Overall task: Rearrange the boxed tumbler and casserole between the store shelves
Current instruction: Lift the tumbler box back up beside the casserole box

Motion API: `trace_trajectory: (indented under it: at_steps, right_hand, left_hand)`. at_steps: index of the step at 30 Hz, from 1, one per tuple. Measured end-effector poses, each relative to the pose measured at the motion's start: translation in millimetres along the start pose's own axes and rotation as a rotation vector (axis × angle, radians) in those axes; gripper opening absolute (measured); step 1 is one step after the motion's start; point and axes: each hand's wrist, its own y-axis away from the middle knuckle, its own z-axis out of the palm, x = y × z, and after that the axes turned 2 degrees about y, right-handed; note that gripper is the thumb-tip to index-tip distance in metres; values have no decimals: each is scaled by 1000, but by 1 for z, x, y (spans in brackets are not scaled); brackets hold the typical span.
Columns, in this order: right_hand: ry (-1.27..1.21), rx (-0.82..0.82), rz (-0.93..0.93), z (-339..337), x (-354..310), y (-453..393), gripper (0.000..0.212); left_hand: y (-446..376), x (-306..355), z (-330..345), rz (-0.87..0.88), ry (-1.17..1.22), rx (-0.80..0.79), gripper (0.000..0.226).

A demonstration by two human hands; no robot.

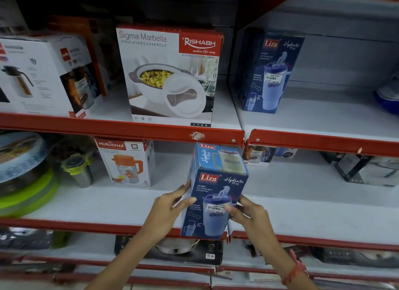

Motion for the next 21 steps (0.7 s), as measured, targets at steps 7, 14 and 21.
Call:
trace_trajectory:
  at_steps: [7,14,21]
  right_hand:
    - [-290,-12,-98,-33,-71,12,42]
    - [-328,119,-256,-74,-142,-8,41]
    - [-337,179,-313,-87,-158,-15,37]
  left_hand:
    - [21,63,-17,143,165,41,52]
    - [4,141,-21,322,201,71,37]
    - [-4,160,-16,340,224,105,37]
